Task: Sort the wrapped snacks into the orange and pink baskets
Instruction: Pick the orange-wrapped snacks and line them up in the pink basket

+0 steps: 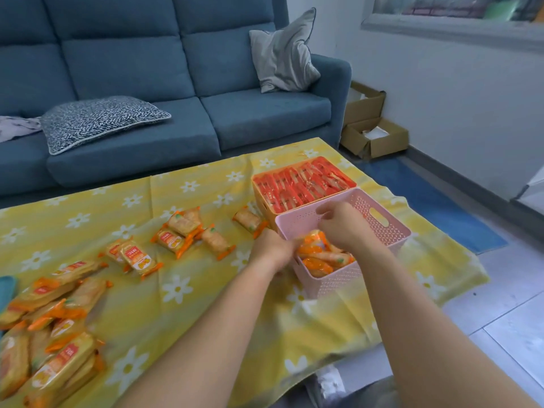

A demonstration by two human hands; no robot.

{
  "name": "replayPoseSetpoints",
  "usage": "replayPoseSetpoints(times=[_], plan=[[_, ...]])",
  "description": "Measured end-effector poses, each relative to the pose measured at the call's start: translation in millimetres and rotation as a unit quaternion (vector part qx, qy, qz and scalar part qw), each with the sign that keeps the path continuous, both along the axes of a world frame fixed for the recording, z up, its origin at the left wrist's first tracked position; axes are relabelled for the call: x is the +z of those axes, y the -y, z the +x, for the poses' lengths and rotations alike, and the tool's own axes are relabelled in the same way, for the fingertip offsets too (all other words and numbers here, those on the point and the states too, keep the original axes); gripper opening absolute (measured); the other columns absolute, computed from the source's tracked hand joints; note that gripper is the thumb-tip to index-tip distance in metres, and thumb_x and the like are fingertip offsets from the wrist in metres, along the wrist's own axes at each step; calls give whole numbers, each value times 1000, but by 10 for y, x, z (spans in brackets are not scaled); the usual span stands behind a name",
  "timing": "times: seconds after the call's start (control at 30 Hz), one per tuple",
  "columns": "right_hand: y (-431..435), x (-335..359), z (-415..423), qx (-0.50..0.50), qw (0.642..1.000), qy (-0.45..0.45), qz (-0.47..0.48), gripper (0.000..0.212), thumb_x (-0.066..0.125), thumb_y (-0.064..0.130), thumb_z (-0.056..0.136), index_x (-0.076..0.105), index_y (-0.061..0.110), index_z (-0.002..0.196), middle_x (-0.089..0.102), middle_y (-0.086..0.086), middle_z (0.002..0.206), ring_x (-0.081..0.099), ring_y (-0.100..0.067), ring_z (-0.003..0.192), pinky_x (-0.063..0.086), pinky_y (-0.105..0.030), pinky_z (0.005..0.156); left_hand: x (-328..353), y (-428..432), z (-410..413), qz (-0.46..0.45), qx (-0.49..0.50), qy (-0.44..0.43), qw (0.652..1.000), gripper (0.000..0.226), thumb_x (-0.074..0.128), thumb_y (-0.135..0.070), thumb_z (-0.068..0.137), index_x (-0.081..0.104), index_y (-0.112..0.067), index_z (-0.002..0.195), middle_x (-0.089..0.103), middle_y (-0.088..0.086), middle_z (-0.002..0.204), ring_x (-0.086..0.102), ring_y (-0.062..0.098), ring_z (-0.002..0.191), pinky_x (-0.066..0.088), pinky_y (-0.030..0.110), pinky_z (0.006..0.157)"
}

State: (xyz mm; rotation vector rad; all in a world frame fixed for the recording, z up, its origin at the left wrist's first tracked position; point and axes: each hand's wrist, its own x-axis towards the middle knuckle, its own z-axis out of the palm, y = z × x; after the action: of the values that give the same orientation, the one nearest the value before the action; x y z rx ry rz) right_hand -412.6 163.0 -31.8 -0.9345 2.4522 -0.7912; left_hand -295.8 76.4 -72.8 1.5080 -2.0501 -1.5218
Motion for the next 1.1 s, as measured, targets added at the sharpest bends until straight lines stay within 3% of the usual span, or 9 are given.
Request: replayPoseSetpoints(times=[0.1,0.2,0.37,0.5,0.7,0.8,0.87,0.97,1.1], plan=[[40,-52,86,58,995,-11,78,51,59,24,90,56,15,140,63,-11,136,60,-32,121,50,-45,102,0,-26,13,37,8,-35,999,17,67,-26,89,69,-11,81,73,16,78,70,29,60,63,50,62],[102,-91,118,95,988,-35,117,63,65,38,88,51,10,143,61,-13,136,57,-35,124,49,-47,102,70,5,147,-11,12,-42,999,16,59,-12,88,71,-5,80,73,19,75,73,33,58,62,48,57],[177,-57,246,203,970,-23,129,62,72,21,85,53,20,143,62,-6,137,63,-25,114,52,-34,94,198,36,644,37,19,-53,998,18,55,1,88,64,-1,73,68,18,75,71,31,57,63,43,56],[277,-155,539,301,935,-78,170,50,74,7,77,69,24,124,72,-3,118,67,-23,102,55,-32,84,201,57,1106,75,16,-43,996,15,56,0,87,69,7,85,69,15,73,67,25,53,62,35,57],[457,-210,969,281,952,-106,57,21,69,20,76,76,17,95,72,-6,92,67,-27,90,54,-33,74,126,134,1628,54,42,-27,997,15,58,-3,90,72,1,90,70,11,77,66,21,50,60,34,54],[550,-249,1240,238,965,-99,58,30,71,35,76,57,14,59,57,-5,62,58,-27,62,40,-31,50,72,214,1819,37,56,-25,997,12,63,-10,90,74,-9,86,72,6,72,66,20,50,60,40,63],[633,-297,1375,194,976,-80,55,36,70,34,77,50,13,55,50,-3,54,56,-27,60,39,-30,48,39,255,1890,4,62,-24,998,10,66,-17,89,75,-14,93,75,3,77,67,18,52,58,33,58],[743,-336,1473,154,986,-38,44,31,61,29,79,61,7,57,56,-5,45,66,-26,56,58,-34,60,-33,292,1943,-145,39,12,989,30,72,-26,83,63,-26,112,70,-10,100,69,9,80,53,27,68],[822,-367,1525,113,991,69,30,46,58,40,89,64,6,58,65,-8,48,60,-19,41,52,-27,50,-118,315,1932,-329,-83,36,940,56,71,-27,79,54,-35,132,52,-7,129,47,21,120,38,31,100]])
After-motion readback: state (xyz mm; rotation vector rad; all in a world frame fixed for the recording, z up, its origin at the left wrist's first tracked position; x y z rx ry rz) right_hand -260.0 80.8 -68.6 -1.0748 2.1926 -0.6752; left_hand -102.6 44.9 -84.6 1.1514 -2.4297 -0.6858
